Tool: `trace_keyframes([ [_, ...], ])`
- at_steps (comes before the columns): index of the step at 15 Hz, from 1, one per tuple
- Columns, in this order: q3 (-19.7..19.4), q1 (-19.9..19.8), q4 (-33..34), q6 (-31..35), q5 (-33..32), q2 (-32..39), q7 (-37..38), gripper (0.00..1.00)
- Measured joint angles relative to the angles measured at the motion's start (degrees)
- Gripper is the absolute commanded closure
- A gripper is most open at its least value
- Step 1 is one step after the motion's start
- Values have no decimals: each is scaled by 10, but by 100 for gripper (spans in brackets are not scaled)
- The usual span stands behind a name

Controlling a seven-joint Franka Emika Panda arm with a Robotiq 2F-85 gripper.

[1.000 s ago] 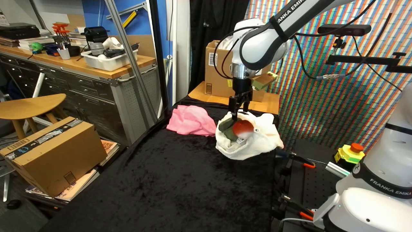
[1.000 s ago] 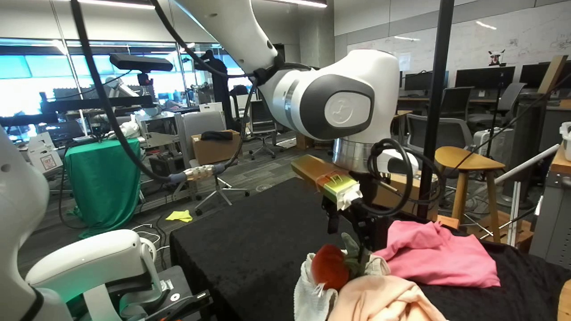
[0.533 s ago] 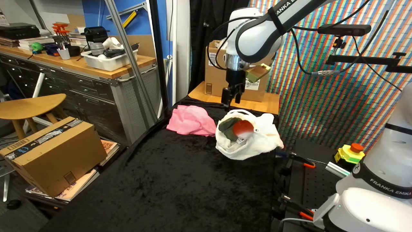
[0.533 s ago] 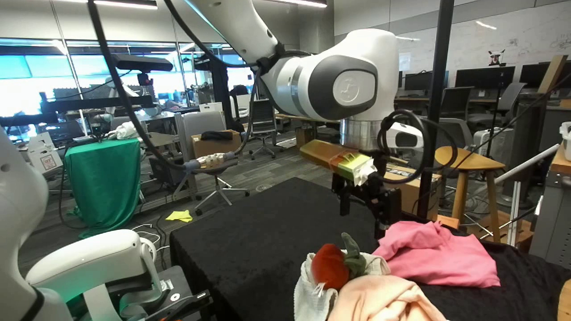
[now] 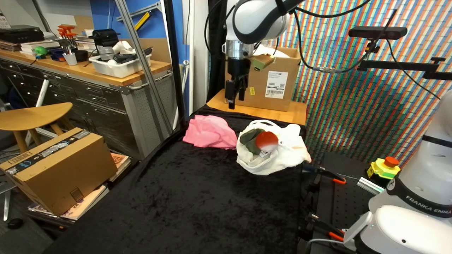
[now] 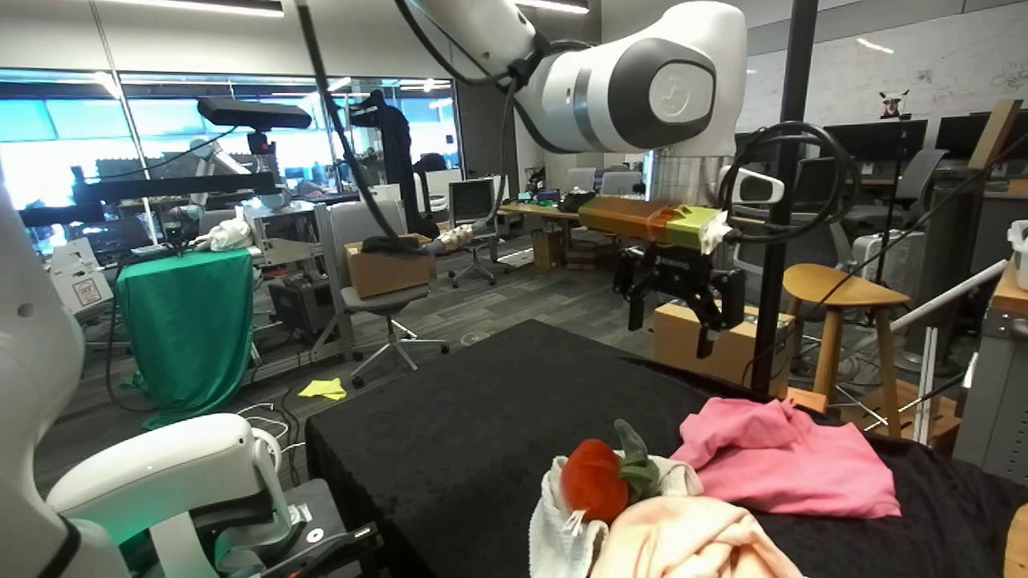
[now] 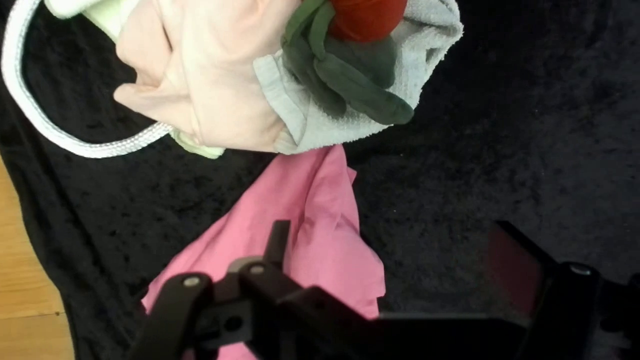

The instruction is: Put the rope, clothes and the stuffed object on top of each other

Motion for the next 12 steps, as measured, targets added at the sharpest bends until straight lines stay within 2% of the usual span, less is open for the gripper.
trace_keyframes([
  [6,3,-7,179,-138,28,148,-39,0],
  [12,13,-35,332,-210,31,288,-86,0],
])
